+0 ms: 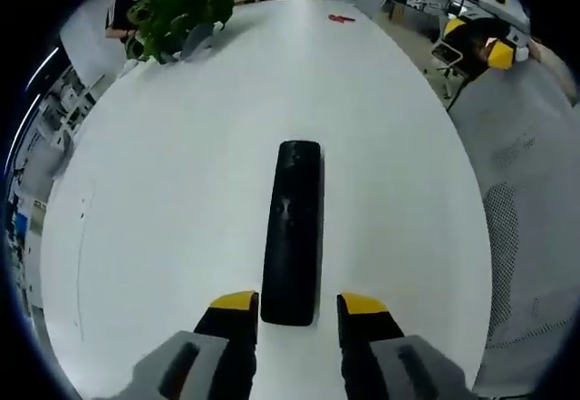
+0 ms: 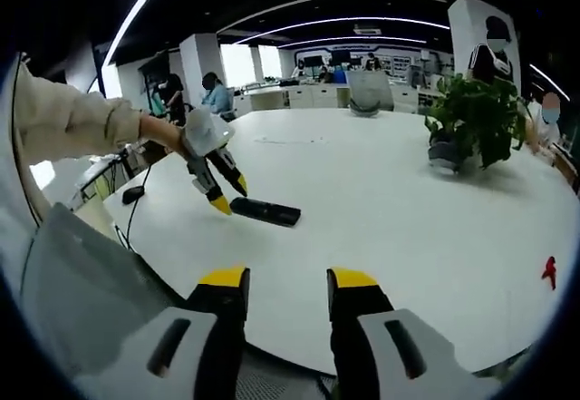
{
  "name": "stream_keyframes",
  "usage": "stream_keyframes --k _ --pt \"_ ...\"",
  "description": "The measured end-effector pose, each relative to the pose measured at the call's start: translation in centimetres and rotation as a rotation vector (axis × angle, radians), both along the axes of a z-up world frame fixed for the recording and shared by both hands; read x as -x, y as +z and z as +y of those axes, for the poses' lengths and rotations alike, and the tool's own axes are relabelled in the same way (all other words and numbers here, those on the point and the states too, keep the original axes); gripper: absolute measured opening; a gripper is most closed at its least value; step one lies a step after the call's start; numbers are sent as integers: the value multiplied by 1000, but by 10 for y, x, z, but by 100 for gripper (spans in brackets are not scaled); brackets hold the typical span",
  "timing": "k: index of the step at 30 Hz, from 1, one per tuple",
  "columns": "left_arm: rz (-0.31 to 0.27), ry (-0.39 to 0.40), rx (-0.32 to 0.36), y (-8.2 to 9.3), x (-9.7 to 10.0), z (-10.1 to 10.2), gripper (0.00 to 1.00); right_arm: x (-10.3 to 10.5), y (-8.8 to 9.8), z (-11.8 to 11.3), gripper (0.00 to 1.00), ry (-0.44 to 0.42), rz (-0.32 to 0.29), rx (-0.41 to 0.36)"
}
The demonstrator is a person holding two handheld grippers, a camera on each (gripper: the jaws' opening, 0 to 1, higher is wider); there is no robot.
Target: Press the specified remote control buttons in sequence, fully releasing each button before pressing the next.
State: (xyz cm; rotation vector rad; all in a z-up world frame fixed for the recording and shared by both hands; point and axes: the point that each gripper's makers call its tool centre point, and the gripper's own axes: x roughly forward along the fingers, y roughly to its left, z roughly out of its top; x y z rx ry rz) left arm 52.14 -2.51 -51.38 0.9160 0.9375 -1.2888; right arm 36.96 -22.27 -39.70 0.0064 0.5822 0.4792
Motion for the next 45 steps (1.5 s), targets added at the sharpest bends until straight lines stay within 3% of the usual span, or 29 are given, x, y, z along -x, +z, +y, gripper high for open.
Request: stream_keyframes --k 16,20,28,31,34,39,45 --pt "19 -10 -12 -7 1 -8 31 0 -2 -2 33 -9 6 -8" --pt "1 -17 -20 -7 -2 -7 26 0 -1 -1 33 -8 6 -19" --pt "2 13 -22 -7 -1 -4 25 1 -2 0 32 -3 13 -18" --pt "-24 -26 -20 -7 0 -5 24 1 -2 0 32 -1 16 -17" --pt "-14 -57 -56 -7 8 -1 24 3 -2 3 32 11 19 -23" --pt "9 -48 -53 -6 14 1 24 3 -3 0 35 12 9 24" --pt "54 -11 -51 -6 23 5 24 2 0 -1 34 -2 2 3"
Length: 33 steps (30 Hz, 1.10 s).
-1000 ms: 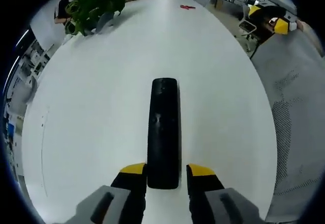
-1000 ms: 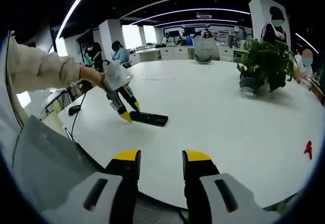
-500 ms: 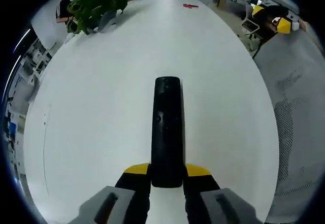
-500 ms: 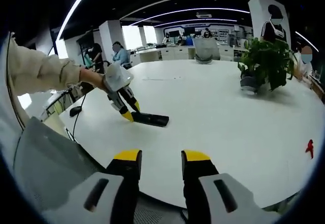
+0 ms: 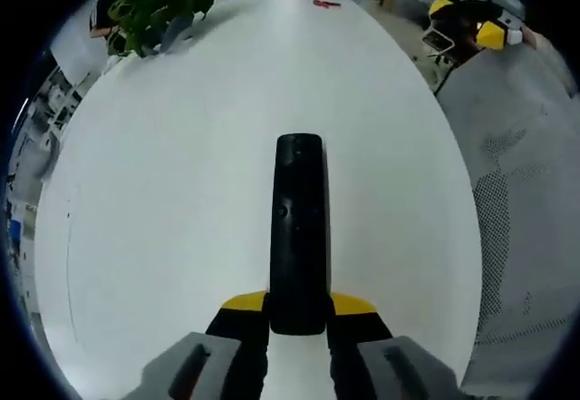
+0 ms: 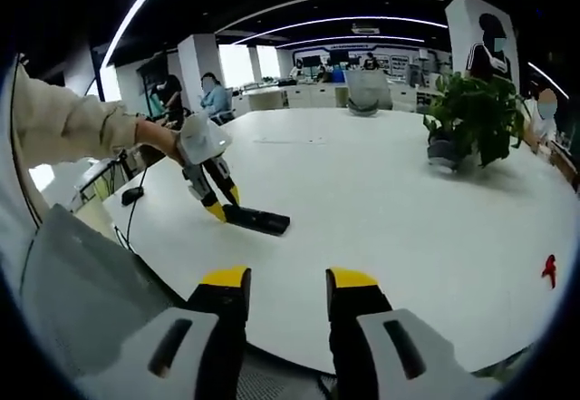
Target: Press the specified remote control buttons in sequence, fully releasing each button before pressing the next.
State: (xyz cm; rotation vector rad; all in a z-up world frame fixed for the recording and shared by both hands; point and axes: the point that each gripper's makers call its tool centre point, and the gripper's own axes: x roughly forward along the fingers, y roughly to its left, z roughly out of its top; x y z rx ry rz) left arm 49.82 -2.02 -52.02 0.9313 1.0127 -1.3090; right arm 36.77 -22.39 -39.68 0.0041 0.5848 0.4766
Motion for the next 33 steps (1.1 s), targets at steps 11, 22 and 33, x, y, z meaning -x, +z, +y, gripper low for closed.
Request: stream_keyframes --k 11,22,33 --pt "-3 -14 17 1 24 3 24 3 -3 3 31 21 20 1" --pt "-1 10 42 1 54 2 24 4 -2 7 27 44 21 -25" --pt "-4 24 59 2 93 -3 24 8 -5 15 25 97 44 -26"
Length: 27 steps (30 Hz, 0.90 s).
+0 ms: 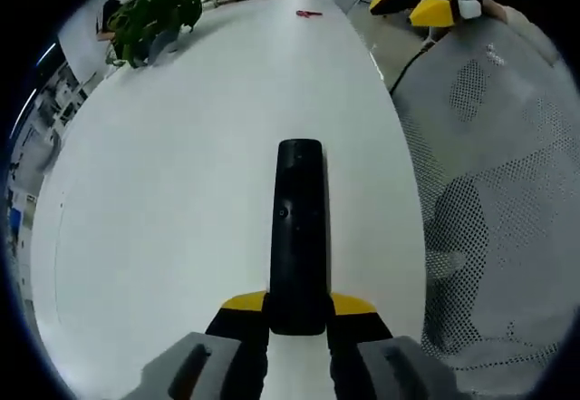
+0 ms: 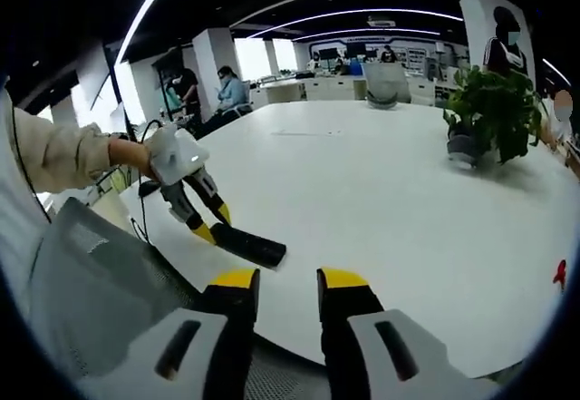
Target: Press the specified remote control buttons in sequence, fully releasing each button before pressing the next.
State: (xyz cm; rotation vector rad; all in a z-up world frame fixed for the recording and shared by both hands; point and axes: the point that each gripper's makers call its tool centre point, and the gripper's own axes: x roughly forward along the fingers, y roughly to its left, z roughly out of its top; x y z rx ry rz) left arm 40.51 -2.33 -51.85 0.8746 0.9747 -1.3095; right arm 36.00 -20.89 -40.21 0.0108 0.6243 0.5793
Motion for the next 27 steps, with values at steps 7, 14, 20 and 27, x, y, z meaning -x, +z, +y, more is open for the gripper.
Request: stream_keyframes --k 7,14,20,27 --pt "1 17 14 0 22 -2 24 12 -13 14 24 125 52 63" --pt "-22 96 9 0 37 -3 24 12 -8 16 24 122 48 14" --pt "-31 117 33 0 62 -11 24 17 -13 21 23 159 72 29" --pt "-32 105 63 0 62 -10 24 19 -15 21 23 163 87 37"
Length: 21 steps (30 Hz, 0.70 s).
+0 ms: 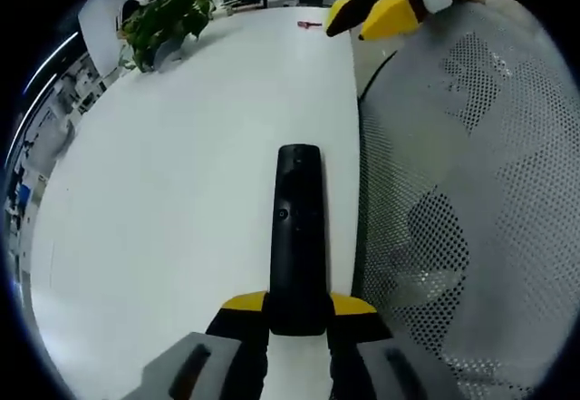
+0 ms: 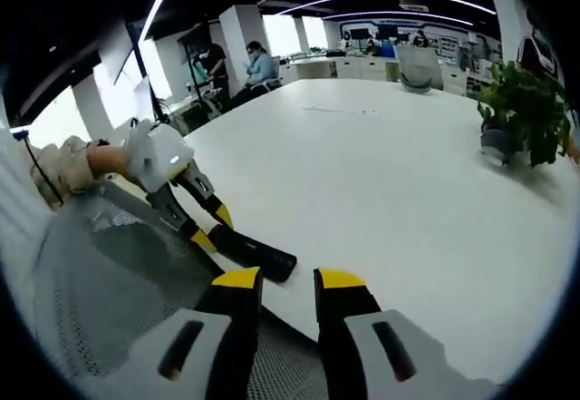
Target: Press the specified remote control buttons in sequence, fully releasing each button before pressing the next.
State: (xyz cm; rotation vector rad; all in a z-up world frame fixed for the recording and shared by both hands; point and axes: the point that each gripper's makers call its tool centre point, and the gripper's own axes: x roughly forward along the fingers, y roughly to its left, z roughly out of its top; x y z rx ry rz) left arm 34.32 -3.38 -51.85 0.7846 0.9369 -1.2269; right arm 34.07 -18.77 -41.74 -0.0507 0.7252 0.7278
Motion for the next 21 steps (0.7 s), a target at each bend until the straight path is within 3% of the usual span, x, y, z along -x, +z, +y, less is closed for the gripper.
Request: stream_keyframes --k 6,9,14,21 --pt "-7 -6 32 0 0 1 24 4 -4 5 21 65 22 29" --pt "-11 -19 58 0 0 3 24 2 -8 5 20 145 33 97" --pt "-14 -66 111 0 -2 3 25 -21 -3 13 14 227 41 134" --pt "-14 -81 127 0 -2 2 25 -42 -21 33 0 328 81 198"
